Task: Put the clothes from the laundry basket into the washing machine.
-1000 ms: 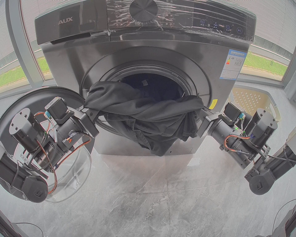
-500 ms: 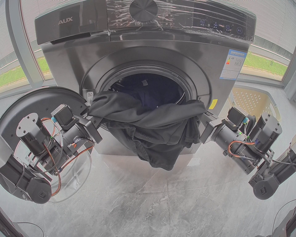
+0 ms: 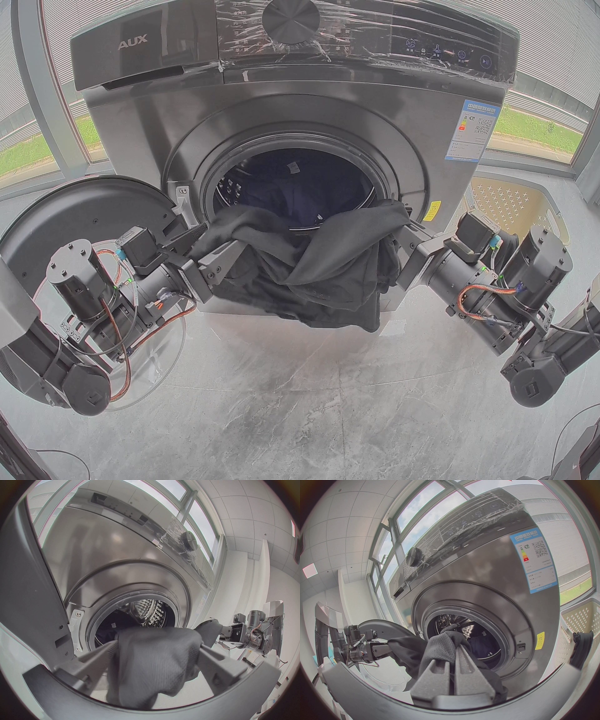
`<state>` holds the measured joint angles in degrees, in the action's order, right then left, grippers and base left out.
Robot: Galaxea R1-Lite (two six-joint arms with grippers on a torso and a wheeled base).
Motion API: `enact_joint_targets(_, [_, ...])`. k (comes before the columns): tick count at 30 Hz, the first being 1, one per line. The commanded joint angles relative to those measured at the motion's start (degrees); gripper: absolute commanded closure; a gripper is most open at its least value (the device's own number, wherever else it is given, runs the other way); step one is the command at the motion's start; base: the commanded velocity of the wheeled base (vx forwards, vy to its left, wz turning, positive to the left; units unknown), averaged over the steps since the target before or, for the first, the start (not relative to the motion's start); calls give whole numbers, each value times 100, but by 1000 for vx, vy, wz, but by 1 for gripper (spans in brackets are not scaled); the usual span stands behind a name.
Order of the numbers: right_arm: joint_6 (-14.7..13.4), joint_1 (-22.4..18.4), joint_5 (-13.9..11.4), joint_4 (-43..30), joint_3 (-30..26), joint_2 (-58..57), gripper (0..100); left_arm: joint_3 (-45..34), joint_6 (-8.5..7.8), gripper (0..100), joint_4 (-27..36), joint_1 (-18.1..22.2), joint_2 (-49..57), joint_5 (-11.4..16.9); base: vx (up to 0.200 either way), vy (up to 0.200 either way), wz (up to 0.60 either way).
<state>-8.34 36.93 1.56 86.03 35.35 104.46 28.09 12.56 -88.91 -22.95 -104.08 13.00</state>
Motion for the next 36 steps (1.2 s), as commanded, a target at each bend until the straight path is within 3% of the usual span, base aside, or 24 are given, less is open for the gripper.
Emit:
enact_joint_targets(1, [-1, 113, 2, 2, 112, 13, 100, -23, -8, 0, 5, 2, -103, 1, 0, 0, 0])
enact_joint_targets(16, [-10, 377, 55, -69, 525, 180, 100, -163, -87, 0, -4, -16, -367, 1, 0, 0, 0])
enact_joint_targets(21, [-19, 368, 72, -69, 710, 329, 100, -585, -368, 0, -4, -183, -402, 107, 0, 0, 0])
enact_joint_targets(26, [-19, 377, 81, -69, 982, 540, 100, -875, -807, 0, -13, -350, -666, 230, 0, 0, 0])
enact_joint_targets(30, [-10, 386, 81, -86, 1202, 654, 100, -989, -922, 0, -13, -438, -789, 239, 0, 0, 0])
enact_joint_targets(34, [-1, 456, 81, -113, 1413, 734, 100, -1051, -930, 0, -13, -455, -877, 291, 0, 0, 0])
enact_joint_targets(36, [25, 500, 81, -218, 1659, 857, 100, -1095, -1045, 0, -13, -473, -1035, 344, 0, 0, 0])
